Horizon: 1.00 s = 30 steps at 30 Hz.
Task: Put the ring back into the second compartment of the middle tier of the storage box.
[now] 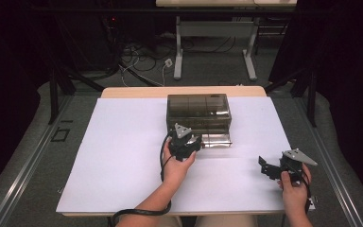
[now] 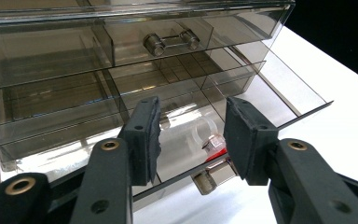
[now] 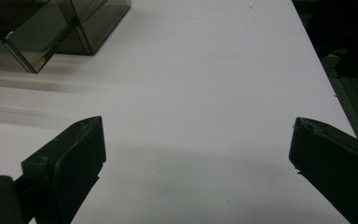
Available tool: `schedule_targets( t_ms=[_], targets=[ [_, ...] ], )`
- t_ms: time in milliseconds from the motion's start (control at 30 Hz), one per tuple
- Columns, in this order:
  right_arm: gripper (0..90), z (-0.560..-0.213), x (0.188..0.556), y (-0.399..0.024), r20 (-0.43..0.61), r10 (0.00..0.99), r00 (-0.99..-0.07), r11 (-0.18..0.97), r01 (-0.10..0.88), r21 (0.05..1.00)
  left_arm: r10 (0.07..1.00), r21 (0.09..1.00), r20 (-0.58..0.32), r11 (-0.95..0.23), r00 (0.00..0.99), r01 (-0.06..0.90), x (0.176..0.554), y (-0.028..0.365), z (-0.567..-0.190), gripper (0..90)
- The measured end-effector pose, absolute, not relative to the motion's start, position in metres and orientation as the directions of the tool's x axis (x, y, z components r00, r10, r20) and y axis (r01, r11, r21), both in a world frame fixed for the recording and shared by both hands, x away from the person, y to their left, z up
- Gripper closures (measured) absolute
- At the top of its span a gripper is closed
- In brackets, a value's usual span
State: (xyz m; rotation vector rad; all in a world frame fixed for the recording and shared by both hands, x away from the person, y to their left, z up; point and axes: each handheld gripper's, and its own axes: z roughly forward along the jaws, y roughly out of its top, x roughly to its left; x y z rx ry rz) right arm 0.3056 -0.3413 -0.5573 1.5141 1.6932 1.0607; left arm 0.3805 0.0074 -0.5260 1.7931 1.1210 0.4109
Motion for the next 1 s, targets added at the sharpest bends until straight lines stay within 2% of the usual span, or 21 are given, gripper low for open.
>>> schedule_targets(
  t_ms=[467, 600, 800, 1000],
  targets=[
    [3.5, -0.557, 0.304, -0.342, 0.053, 0.988, -0.145, 0.024, 0.479, 0.877, 0.829, 0.865, -0.18, -0.123, 0.529, 0.486, 0.375, 0.017, -0.52, 44.6],
    [3.4, -0.556, 0.305, -0.341, 0.046, 0.987, -0.151, 0.033, 0.482, 0.876, 0.85, 0.881, -0.146, -0.121, 0.506, 0.458, 0.37, 0.022, -0.518, 42.5],
    [3.5, -0.557, 0.306, -0.339, 0.06, 0.988, -0.145, 0.018, 0.49, 0.872, 0.864, 0.875, -0.153, -0.108, 0.48, 0.473, 0.367, 0.034, -0.512, 35.4],
    [3.5, -0.557, 0.306, -0.34, 0.057, 0.988, -0.145, 0.02, 0.479, 0.878, 0.864, 0.863, -0.169, -0.102, 0.473, 0.495, 0.362, 0.044, -0.51, 33.6]
  ],
)
